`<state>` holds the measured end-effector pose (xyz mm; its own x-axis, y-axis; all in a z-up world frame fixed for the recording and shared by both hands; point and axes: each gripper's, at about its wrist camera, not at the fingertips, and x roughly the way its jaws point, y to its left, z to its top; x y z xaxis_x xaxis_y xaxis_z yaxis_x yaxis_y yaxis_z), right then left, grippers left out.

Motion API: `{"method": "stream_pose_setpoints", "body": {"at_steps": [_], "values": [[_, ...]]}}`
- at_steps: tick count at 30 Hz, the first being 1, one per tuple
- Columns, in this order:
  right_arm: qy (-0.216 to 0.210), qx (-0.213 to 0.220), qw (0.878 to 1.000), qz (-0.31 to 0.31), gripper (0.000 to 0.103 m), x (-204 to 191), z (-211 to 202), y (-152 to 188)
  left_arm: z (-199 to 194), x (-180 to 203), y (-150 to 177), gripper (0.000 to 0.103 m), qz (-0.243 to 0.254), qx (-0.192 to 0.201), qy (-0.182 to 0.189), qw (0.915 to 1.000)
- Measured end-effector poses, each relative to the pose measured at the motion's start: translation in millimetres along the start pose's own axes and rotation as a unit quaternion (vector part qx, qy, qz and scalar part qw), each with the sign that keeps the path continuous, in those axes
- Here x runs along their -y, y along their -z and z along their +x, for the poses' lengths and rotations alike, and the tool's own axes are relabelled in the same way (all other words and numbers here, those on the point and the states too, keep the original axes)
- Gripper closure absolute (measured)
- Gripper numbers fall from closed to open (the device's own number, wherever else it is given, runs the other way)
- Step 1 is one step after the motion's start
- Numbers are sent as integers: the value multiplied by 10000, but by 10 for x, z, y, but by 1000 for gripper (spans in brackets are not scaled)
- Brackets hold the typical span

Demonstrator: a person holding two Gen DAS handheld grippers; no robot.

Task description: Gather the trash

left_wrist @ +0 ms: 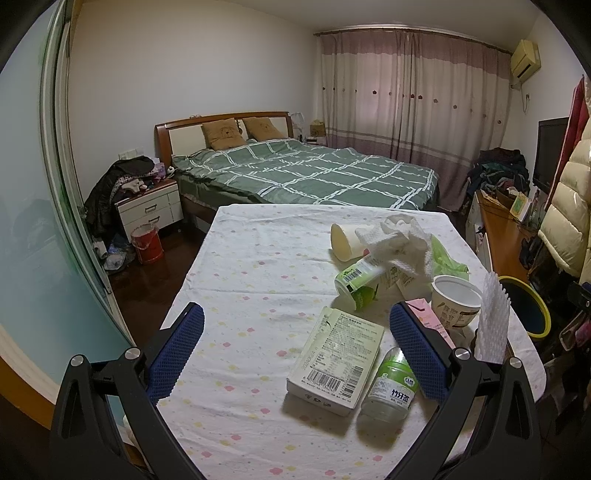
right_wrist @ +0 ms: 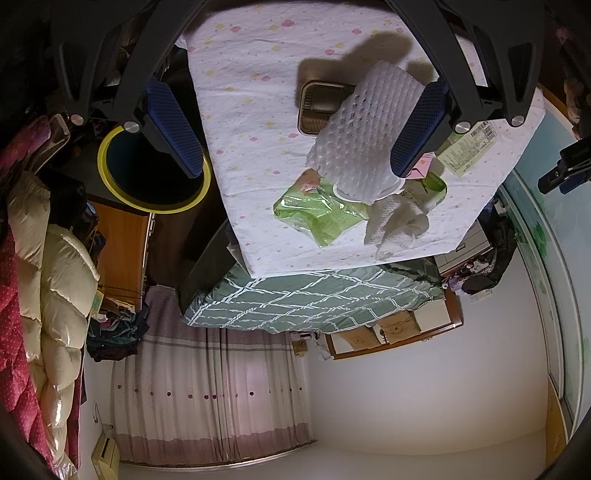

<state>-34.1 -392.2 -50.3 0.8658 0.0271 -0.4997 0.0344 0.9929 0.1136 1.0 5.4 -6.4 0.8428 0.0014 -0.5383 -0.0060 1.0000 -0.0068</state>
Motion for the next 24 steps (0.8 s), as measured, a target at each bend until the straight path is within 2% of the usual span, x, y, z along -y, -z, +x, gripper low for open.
{"method": "stream_pose_setpoints", "body": {"at_steps": [24], "values": [[6,3,10000,17,6,7,19,-5,4,1,6,4,4,-5,4,10000]]}}
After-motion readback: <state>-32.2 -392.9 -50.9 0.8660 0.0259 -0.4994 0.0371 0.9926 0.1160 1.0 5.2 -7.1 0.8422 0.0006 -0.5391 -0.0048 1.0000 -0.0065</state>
